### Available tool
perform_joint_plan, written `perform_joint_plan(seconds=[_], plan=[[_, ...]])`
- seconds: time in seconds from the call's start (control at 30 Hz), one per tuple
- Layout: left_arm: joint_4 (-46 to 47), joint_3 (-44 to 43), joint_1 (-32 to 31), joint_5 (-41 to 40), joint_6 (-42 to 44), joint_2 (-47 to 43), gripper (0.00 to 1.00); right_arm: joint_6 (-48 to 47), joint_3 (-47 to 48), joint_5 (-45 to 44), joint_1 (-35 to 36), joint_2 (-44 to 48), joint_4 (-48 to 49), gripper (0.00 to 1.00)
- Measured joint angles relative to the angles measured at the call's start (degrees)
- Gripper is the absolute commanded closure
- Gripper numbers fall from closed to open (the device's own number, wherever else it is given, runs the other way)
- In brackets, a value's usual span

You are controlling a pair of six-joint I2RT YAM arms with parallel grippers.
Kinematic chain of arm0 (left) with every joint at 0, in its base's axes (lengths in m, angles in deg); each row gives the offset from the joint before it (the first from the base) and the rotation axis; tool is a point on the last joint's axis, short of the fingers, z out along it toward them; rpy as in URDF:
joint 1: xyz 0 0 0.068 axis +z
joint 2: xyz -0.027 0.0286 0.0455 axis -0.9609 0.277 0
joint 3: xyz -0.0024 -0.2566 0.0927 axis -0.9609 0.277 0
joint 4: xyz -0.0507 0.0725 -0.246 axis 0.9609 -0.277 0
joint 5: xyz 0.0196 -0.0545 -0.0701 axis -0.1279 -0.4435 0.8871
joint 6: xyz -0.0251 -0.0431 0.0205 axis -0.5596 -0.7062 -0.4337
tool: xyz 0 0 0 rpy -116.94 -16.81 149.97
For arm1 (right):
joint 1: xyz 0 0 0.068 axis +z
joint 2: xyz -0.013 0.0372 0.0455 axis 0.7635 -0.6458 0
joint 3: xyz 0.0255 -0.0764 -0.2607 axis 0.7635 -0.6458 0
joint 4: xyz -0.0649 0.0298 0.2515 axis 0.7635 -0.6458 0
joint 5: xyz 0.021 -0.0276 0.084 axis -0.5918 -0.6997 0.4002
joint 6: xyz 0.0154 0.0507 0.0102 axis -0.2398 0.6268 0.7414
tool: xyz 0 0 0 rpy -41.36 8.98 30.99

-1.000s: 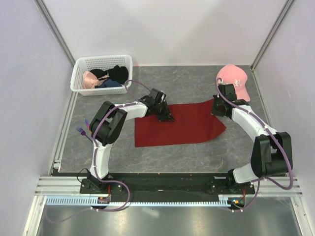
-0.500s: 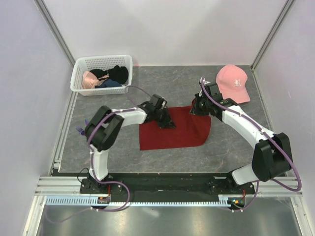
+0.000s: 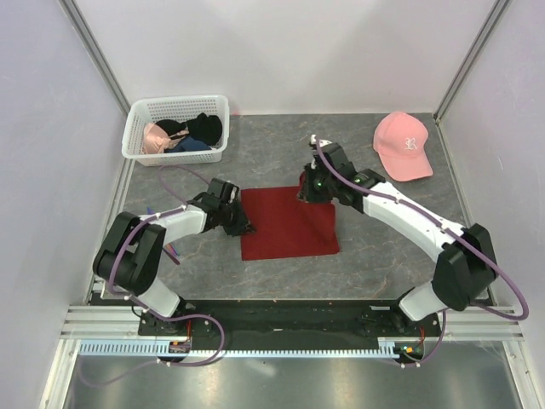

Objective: Fold the napkin into a case and place the utensils inside
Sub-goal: Fold the rectangle-folded napkin at the center of the board.

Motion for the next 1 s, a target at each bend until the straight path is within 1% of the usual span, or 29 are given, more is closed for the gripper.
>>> perform_joint_plan(seconds=[0.17,0.3,0.43,0.53,0.63,0.73,0.87,1.0], plan=[[2.3,1.9,-0.1,0.3,0.2,1.1,0.97,6.1,4.3,-0.9,6.2,-7.1,4.4,1.00],[4.3,3.3,-0.1,0.1,0.2,0.2,0.97,11.0,4.7,-0.2,9.5,-13.7,9.7,1.00],[2.3,5.0,0.2,-1.2,0.2,-2.9,0.96,13.4,4.9,1.3,10.9,-19.3,12.4,1.00],[-0.6,5.9,1.7,-2.5,0.2,-7.6,0.95,13.8,4.9,1.9,10.9,-21.0,13.2,1.00],[-1.2,6.3,3.9,-3.0,0.2,-11.1,0.96,13.8,5.2,2.1,10.9,-22.0,13.9,1.00],[-0.7,6.2,4.9,-3.0,0.2,-10.0,0.97,13.9,6.9,3.3,10.9,-24.0,15.0,1.00],[1.4,6.7,4.9,-1.3,-0.4,-4.4,0.97,14.8,8.8,4.8,11.0,-27.1,16.6,1.00],[4.5,7.1,5.0,0.2,-0.5,-3.4,0.98,16.2,10.1,5.8,11.1,-29.3,16.9,1.00]])
